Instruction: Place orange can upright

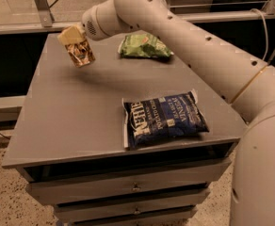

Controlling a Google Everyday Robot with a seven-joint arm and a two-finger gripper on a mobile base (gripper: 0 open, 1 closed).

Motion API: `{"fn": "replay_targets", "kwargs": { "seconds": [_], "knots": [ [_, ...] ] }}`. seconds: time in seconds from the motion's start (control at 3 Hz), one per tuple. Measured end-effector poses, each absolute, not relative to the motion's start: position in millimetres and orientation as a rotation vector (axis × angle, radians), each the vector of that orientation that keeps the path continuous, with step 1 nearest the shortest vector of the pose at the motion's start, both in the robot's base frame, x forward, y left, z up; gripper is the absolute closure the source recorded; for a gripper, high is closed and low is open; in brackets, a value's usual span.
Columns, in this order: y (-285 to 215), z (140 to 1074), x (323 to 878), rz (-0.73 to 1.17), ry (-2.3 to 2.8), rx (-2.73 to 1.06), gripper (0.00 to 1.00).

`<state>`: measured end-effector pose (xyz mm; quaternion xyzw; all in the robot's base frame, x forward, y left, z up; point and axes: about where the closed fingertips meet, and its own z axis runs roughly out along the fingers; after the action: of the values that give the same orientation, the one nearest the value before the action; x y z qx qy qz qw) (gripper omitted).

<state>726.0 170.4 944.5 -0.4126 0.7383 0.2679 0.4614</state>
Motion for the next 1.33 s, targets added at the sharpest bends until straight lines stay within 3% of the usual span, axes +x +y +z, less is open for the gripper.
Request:
{"fn": "replay_targets", "kwargs": {
  "seconds": [0.67,1.33],
  "knots": [
    [145.3,988.3,729.5,0.885,1.485,-0.924,1.0],
    [162.1,997.1,714.4,0.878,1.396,-0.99,1.0]
  ]
}}
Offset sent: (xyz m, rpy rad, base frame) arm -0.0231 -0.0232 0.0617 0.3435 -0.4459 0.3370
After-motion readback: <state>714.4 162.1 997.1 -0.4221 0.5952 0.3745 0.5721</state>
